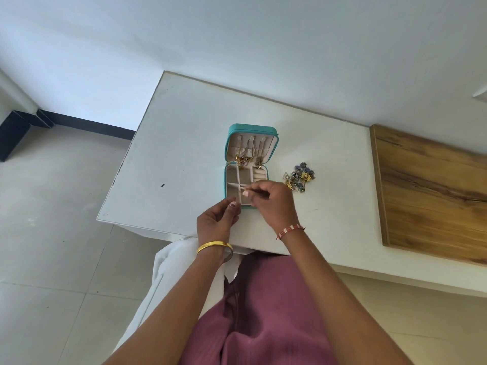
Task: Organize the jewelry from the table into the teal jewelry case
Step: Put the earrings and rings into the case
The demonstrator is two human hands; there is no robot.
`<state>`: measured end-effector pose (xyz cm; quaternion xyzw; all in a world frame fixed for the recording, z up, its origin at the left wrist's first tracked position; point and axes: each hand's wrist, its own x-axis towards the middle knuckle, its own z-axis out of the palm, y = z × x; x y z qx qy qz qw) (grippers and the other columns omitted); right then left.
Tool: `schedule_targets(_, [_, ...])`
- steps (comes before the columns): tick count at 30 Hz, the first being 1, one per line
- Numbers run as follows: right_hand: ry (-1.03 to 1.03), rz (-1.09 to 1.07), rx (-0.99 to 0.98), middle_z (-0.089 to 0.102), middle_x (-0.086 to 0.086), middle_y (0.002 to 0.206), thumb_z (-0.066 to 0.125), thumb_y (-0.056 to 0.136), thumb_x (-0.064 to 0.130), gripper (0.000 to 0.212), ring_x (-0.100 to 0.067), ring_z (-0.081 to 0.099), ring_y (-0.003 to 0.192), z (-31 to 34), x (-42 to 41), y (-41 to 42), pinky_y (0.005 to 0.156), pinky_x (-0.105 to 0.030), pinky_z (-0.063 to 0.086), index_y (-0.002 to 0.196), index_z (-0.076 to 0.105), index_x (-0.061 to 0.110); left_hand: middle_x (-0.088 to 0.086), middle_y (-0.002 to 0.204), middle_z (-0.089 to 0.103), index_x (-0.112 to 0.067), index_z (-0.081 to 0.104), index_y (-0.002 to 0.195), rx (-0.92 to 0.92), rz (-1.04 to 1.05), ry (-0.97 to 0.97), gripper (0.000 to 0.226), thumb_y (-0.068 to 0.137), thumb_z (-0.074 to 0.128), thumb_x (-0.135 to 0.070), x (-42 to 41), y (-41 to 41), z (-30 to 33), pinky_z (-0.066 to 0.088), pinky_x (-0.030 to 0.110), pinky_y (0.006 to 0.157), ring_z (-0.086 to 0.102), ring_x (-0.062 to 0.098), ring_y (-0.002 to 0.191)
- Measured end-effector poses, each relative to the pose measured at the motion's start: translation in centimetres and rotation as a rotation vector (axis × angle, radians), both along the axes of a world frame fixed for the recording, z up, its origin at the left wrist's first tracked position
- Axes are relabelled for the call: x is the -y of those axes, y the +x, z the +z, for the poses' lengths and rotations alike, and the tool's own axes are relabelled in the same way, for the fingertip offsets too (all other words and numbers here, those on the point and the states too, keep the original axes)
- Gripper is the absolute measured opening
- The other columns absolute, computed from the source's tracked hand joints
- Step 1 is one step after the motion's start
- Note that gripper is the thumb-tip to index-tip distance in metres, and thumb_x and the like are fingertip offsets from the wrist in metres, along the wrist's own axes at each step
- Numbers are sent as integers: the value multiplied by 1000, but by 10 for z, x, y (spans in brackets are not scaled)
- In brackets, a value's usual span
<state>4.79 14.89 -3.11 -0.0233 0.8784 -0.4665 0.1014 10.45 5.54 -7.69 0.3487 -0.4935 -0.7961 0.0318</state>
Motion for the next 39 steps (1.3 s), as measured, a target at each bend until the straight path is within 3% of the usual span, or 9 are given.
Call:
schedule_targets(4, [79, -78, -49, 71, -18, 94, 62, 83, 3, 17, -24, 67, 81, 0, -14, -27, 81, -36, 56, 98, 70, 0, -10, 60, 70, -12, 64, 101, 21, 12, 2, 17, 87, 57, -4, 1, -1, -1, 57, 18, 69, 68, 5, 65])
schedule_targets(8, [402, 102, -121, 70, -17, 103, 59, 86, 7, 19, -27, 65, 94, 1, -21, -46, 85, -22, 45, 101, 70, 2, -1, 71, 69, -7, 63, 104, 34, 15, 14, 20, 87, 55, -2, 0, -1, 0, 57, 18, 70, 66, 15, 73])
schedule_targets(13, [734, 410, -143, 64, -19, 100, 50, 88, 3, 22, -32, 61, 94, 1, -16, -55, 79, -31, 47, 99, 69, 1, 2, 76, 66, -9, 62, 107, 39, -1, -38, 22, 89, 52, -1, 0, -1, 0, 56, 15, 69, 64, 12, 72])
schedule_targets(18, [910, 515, -171, 56, -22, 99, 42, 81, -9, 27, -34, 56, 102, 4, -4, -50, 75, -35, 44, 101, 60, -6, 3, 75, 66, -6, 62, 108, 49, 6, -30, 23, 89, 51, 0, 1, -1, 1, 56, 16, 70, 63, 15, 72])
schedule_targets(21, [939, 572, -203, 55, -22, 111, 43, 81, -11, 29, -33, 52, 109, 7, -1, -45, 81, -35, 45, 104, 60, -6, 4, 75, 65, -8, 62, 108, 55, 6, -25, 24, 89, 51, 0, 1, -1, 1, 55, 17, 71, 63, 15, 72])
schedule_targets(24, [902, 547, -201, 57, -22, 107, 44, 80, -10, 27, -31, 54, 106, 1, -4, -47, 73, -31, 40, 101, 60, -7, 3, 75, 66, -10, 63, 106, 67, 16, -23, 23, 89, 52, 0, 1, -1, 1, 56, 17, 71, 64, 13, 70])
schedule_targets(29, [599, 345, -154, 66, -21, 102, 55, 86, 3, 26, -31, 60, 96, -3, -16, -48, 79, -28, 44, 109, 65, 0, 5, 76, 65, -7, 63, 106, 66, 17, -2, 23, 89, 51, 1, 1, -1, 3, 55, 17, 70, 63, 16, 72])
schedule_targets(32, [469, 198, -216, 67, -21, 102, 58, 83, -2, 22, -32, 61, 97, -3, -27, -41, 83, -26, 43, 103, 68, 0, 5, 76, 65, -10, 63, 105, 66, 19, -1, 23, 89, 51, 1, 2, -2, 5, 55, 17, 70, 63, 15, 72])
schedule_targets(39, [555, 239, -244, 63, -18, 99, 52, 86, -4, 25, -32, 53, 100, -19, -30, -32, 82, -31, 45, 105, 68, 1, 3, 76, 65, -14, 63, 102, 70, 19, -6, 22, 89, 51, 1, 1, -1, 5, 55, 17, 70, 63, 16, 73])
